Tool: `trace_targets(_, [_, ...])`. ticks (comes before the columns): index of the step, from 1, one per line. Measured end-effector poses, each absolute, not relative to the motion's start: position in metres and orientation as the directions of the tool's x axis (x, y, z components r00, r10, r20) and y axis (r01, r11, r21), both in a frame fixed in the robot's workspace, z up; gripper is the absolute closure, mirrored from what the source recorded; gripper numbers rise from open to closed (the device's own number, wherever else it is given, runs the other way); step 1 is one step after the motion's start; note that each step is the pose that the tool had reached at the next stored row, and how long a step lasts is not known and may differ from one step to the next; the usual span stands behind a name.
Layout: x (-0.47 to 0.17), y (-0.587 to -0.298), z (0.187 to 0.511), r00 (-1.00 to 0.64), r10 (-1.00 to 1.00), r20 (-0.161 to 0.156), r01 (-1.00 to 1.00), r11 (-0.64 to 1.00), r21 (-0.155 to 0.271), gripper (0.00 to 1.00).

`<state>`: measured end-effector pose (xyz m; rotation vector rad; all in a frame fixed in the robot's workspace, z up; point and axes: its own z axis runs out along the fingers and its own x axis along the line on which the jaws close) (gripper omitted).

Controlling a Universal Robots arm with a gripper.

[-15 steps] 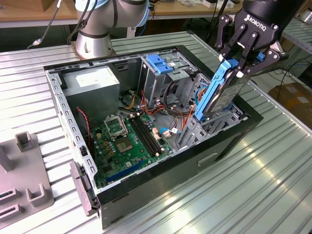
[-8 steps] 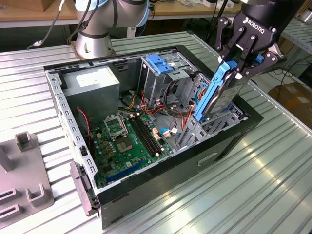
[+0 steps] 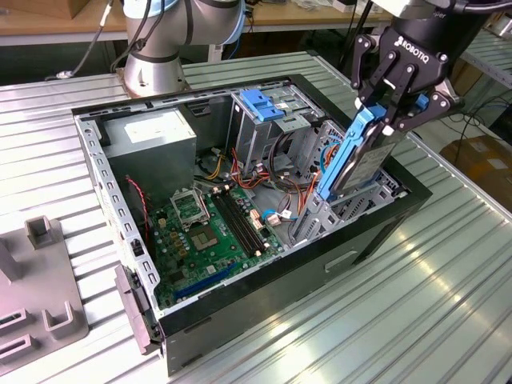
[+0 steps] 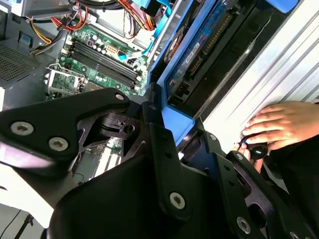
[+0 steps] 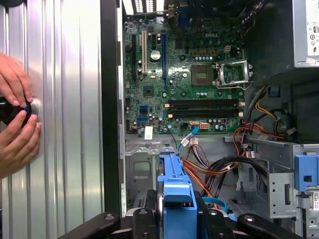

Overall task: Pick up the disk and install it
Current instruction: 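Insert the disk into the insertion slot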

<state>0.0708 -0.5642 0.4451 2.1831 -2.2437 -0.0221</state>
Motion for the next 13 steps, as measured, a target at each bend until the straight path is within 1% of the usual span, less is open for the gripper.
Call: trace_targets(13, [0.071, -0.564, 0.419, -0.027, -1.0, -0.002, -0.999, 0.027, 0.018, 0.63])
